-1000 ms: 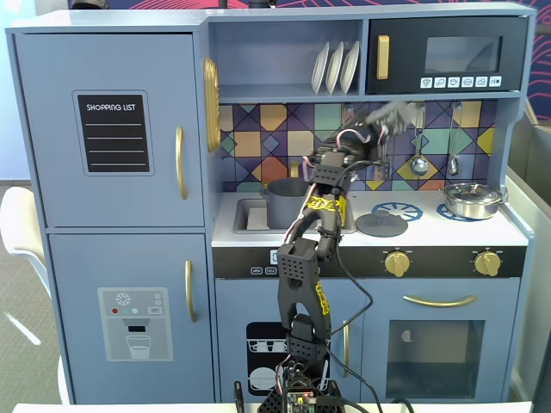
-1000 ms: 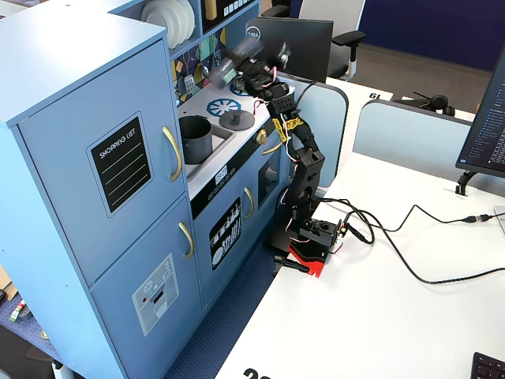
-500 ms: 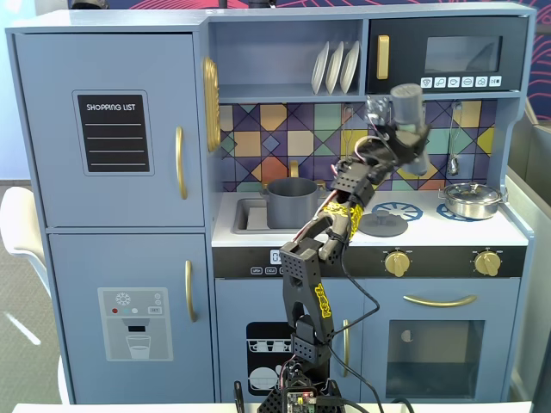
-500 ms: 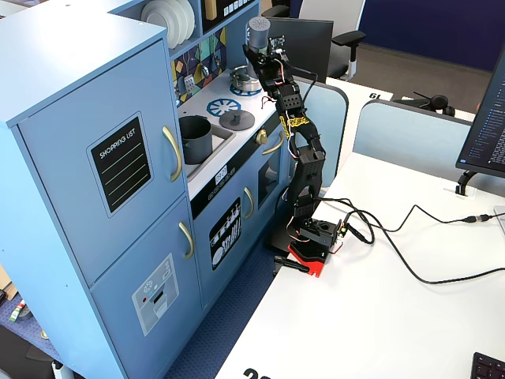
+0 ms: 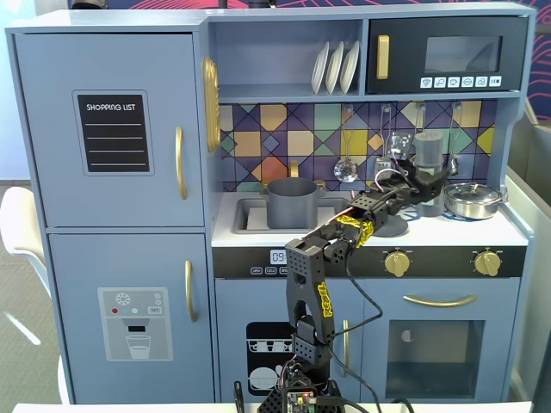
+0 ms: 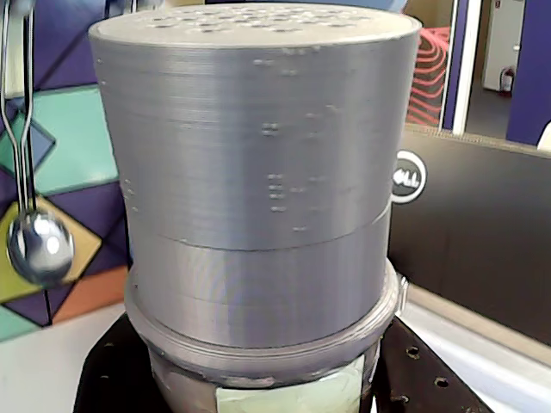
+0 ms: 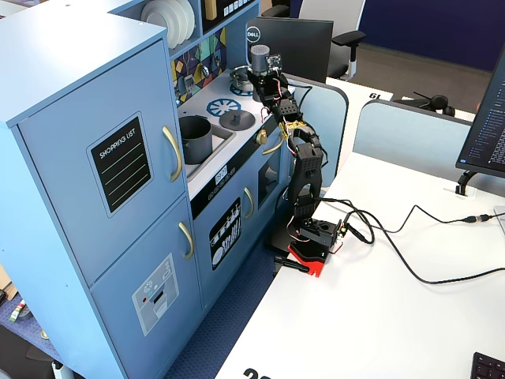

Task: Put salt in the gray recipient

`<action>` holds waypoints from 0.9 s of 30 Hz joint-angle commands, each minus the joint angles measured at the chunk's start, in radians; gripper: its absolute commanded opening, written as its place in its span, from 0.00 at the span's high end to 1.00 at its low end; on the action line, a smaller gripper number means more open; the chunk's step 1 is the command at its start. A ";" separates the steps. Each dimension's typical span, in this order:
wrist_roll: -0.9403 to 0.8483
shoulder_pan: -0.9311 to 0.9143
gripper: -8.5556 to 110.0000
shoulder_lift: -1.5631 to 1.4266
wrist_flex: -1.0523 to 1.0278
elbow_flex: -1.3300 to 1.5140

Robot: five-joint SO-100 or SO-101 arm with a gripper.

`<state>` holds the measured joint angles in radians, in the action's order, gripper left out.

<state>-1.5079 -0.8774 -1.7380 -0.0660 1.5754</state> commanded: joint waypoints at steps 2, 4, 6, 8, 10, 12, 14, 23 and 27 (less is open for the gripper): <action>0.005 -0.015 0.93 -0.008 0.048 0.006; 0.005 -0.018 0.93 -0.002 0.064 0.025; 0.002 -0.021 0.93 0.006 0.080 0.043; 0.005 -0.023 0.93 0.011 0.080 0.055; 0.003 -0.023 0.93 0.018 0.103 0.067; 0.002 -0.023 0.93 0.031 0.130 0.075; 0.005 -0.025 0.93 0.043 0.141 0.080; 0.002 -0.025 0.92 0.081 0.179 0.084; 0.000 -0.026 0.90 0.086 0.181 0.084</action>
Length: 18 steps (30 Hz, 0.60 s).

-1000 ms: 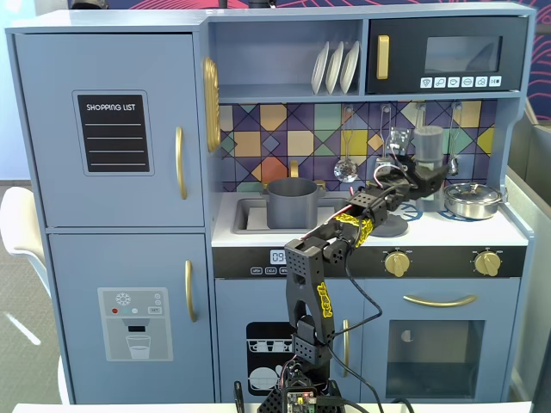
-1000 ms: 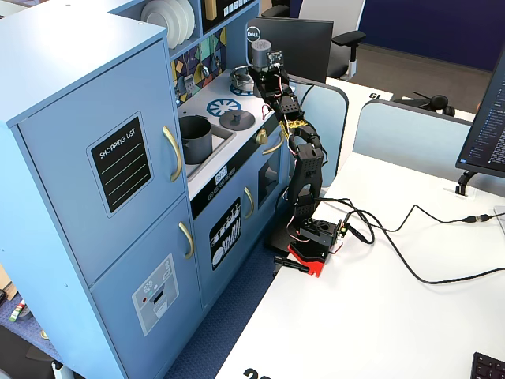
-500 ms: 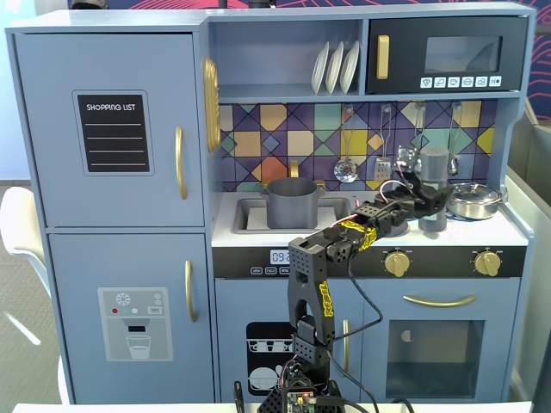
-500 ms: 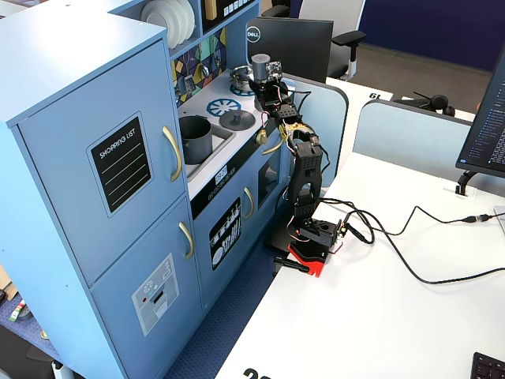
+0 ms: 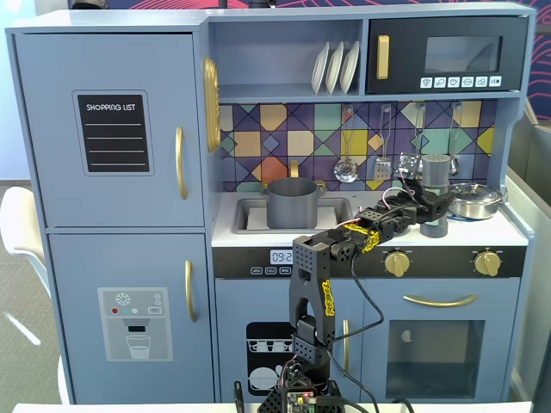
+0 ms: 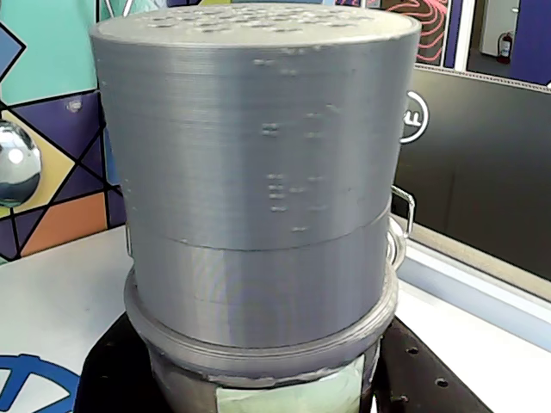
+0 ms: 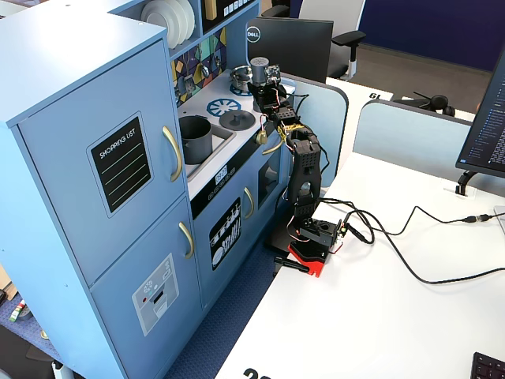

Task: Put salt in the gray recipient

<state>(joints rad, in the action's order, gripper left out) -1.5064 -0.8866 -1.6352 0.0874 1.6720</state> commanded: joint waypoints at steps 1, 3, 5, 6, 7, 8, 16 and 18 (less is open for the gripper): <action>-0.002 -0.017 0.90 -0.017 0.028 -0.012; 0.003 -0.020 0.87 -0.018 0.028 -0.012; 0.012 -0.026 0.81 -0.025 0.020 -0.012; 0.026 -0.029 0.77 -0.029 0.018 -0.011; 0.037 -0.032 0.72 -0.034 0.015 -0.011; 0.037 -0.037 0.67 -0.038 0.011 -0.008; -0.012 -0.057 0.47 -0.129 0.011 0.058; -0.017 -0.060 0.46 -0.178 -0.023 0.081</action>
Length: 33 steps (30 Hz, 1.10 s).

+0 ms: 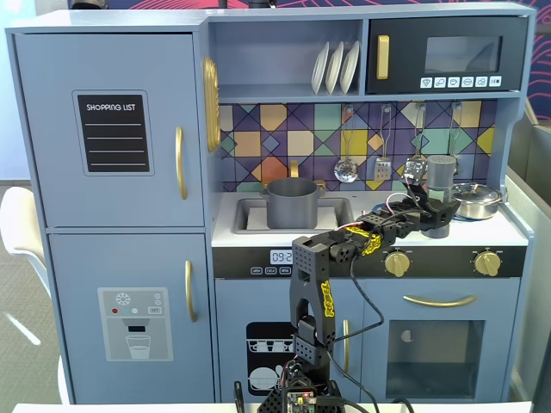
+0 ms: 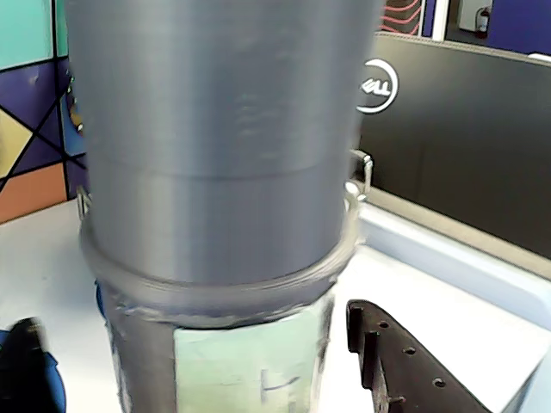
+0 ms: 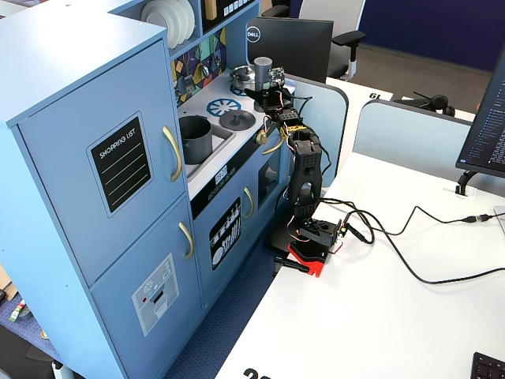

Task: Put salt in the gray recipient

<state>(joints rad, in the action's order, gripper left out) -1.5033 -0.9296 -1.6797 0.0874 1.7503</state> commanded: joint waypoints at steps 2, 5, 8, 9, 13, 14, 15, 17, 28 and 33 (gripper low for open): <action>-0.014 -0.015 0.46 -0.224 -0.089 0.048; 0.006 0.003 0.49 -0.423 -0.327 0.126; 0.009 0.052 0.57 -0.629 -0.736 0.143; 0.005 0.083 0.64 -0.689 -0.874 0.144; 0.014 0.282 0.91 -0.899 -1.273 0.175; -0.011 0.353 0.93 -0.948 -1.345 0.196; -0.029 0.422 0.93 -0.999 -1.399 0.224; -0.037 0.555 0.93 -1.098 -1.448 0.307; 0.012 0.810 0.93 -1.345 -1.239 0.973; 0.026 0.854 0.93 -1.454 -1.183 1.224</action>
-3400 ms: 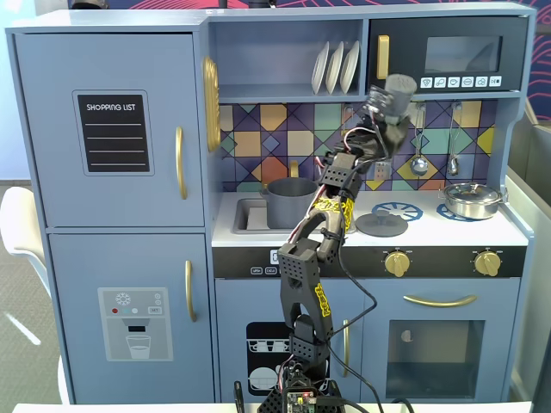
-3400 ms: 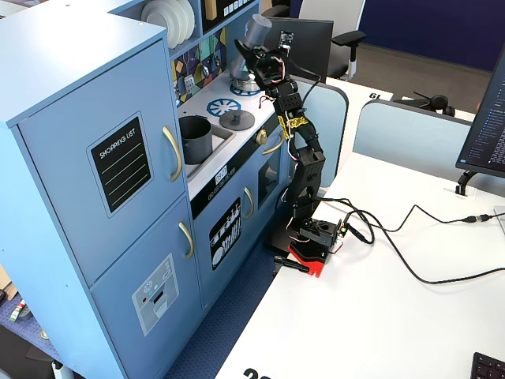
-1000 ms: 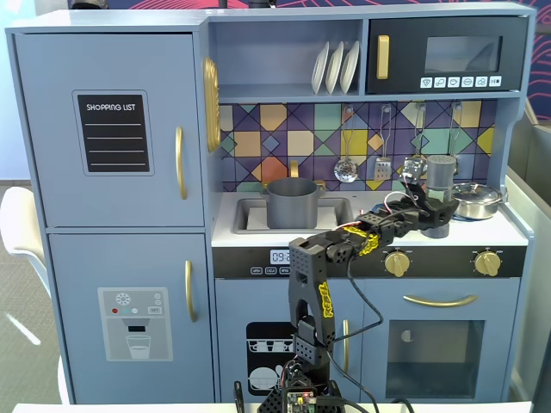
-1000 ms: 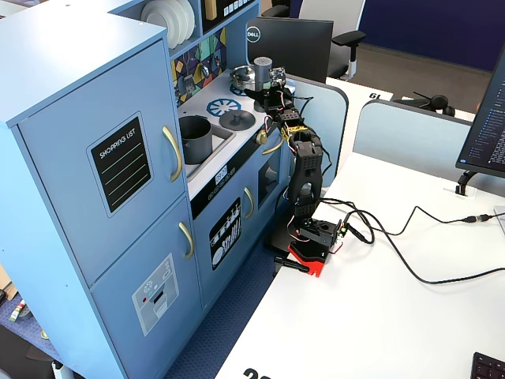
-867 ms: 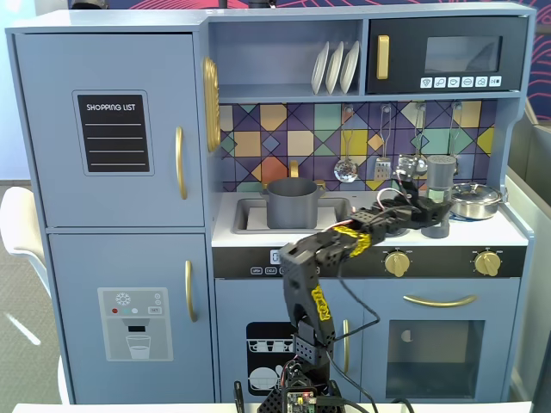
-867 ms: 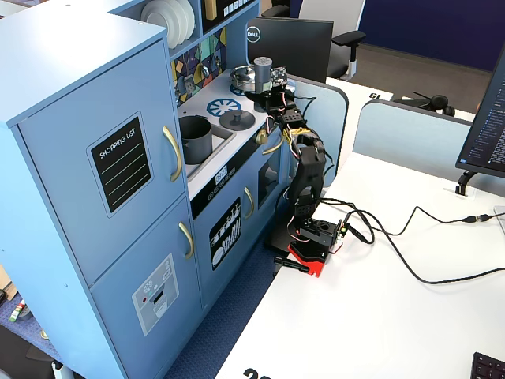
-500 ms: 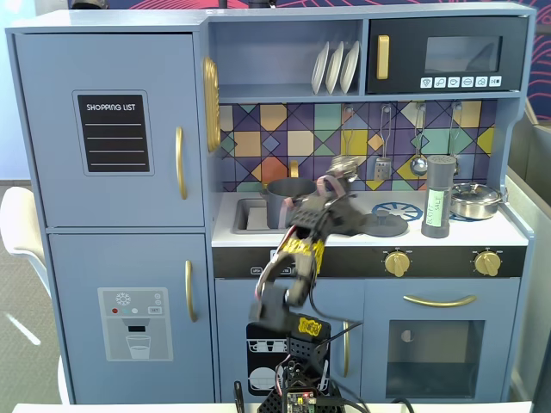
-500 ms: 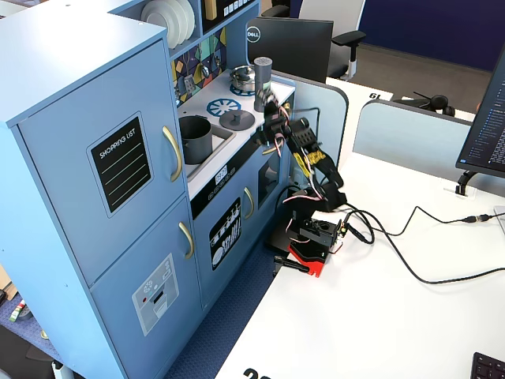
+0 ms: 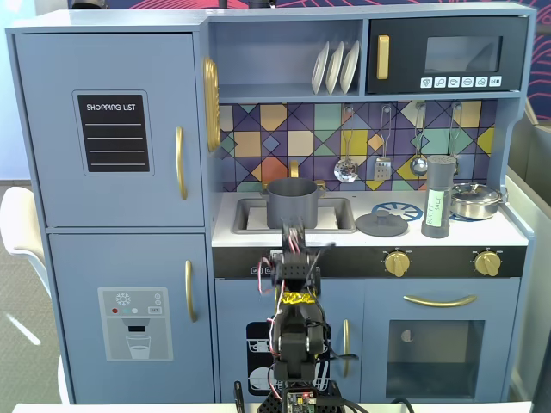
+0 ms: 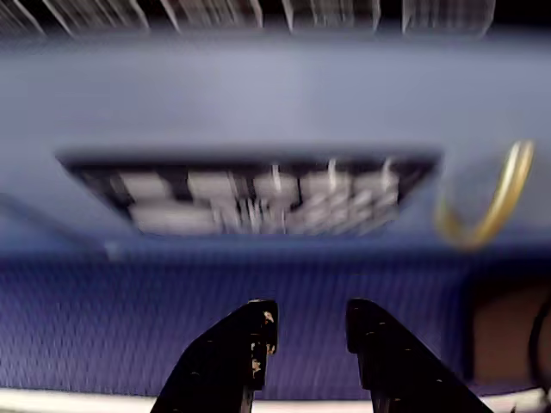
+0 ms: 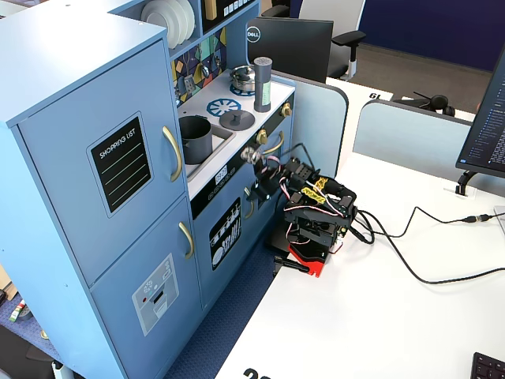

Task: Put salt in the gray recipient

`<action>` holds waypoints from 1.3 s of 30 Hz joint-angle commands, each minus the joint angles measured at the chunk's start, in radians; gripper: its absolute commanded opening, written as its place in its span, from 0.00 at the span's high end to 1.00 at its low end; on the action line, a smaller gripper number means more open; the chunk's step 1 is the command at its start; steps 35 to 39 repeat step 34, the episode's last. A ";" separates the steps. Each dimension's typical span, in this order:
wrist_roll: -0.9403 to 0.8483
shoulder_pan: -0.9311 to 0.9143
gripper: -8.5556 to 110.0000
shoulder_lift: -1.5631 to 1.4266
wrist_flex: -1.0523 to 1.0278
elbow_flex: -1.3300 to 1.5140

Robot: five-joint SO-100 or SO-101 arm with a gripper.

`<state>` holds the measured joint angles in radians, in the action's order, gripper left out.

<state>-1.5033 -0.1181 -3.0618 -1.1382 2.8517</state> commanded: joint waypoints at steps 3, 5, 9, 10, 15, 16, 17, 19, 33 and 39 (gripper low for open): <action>0.038 0.048 0.93 -0.144 -0.002 0.202; -0.002 0.025 0.93 -0.156 -0.014 0.247; -0.021 0.032 0.93 -0.158 -0.091 0.264; -0.025 0.035 0.93 -0.158 -0.106 0.264; -0.023 0.031 0.92 -0.158 -0.187 0.265; -0.034 0.031 0.92 -0.158 -0.189 0.265; -0.031 0.029 0.91 -0.158 -0.189 0.265; -0.031 0.029 0.91 -0.158 -0.189 0.265; -0.031 0.029 0.90 -0.158 -0.189 0.265; -0.031 0.029 0.89 -0.158 -0.189 0.265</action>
